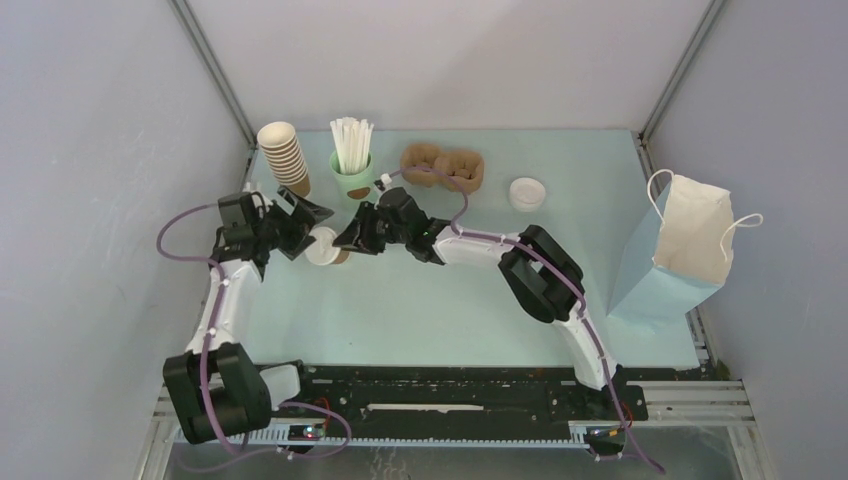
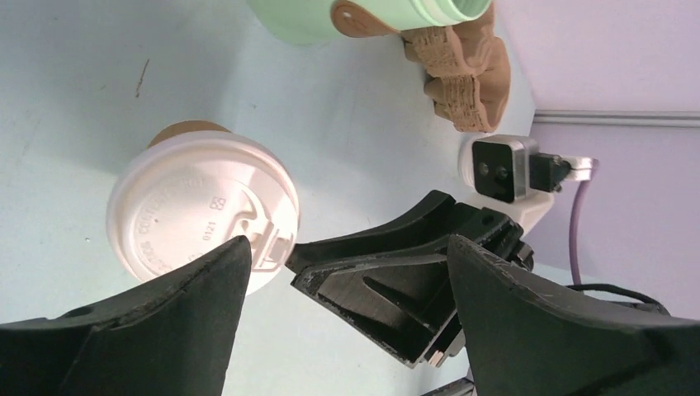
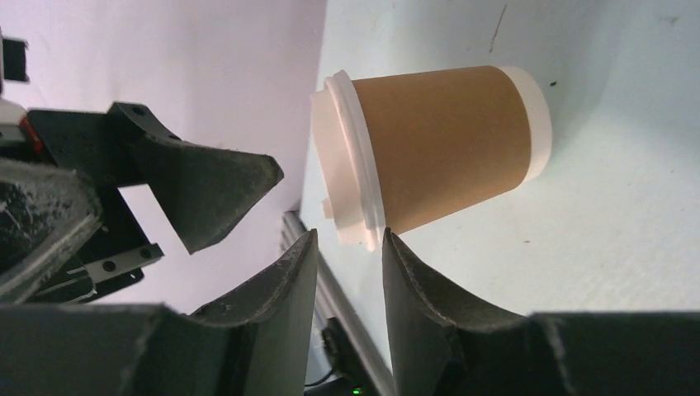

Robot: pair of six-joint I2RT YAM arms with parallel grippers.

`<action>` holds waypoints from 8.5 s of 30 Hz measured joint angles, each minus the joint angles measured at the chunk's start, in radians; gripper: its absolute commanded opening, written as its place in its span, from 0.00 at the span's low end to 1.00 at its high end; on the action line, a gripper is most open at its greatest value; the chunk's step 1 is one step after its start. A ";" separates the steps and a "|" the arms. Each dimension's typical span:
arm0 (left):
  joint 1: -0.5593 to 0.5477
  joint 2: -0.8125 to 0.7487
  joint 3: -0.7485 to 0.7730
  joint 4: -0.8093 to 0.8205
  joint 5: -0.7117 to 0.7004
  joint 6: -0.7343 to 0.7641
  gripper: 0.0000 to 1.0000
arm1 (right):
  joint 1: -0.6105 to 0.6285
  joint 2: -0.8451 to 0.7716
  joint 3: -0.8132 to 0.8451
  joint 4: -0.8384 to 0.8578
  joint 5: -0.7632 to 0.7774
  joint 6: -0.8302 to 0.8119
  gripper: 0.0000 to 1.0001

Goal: Pack the takeout coffee

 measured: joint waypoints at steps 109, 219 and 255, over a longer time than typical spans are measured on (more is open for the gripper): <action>-0.550 -0.144 0.111 -0.051 -0.288 0.343 1.00 | -0.473 0.142 0.658 -0.888 0.048 -1.176 0.00; -1.103 -0.019 0.038 -0.019 0.658 0.904 0.77 | 0.317 -1.273 -0.518 -1.104 -0.111 -1.791 0.00; -1.147 0.010 0.039 0.033 0.583 0.909 0.63 | 0.319 -1.254 -0.516 -1.101 -0.111 -1.791 0.00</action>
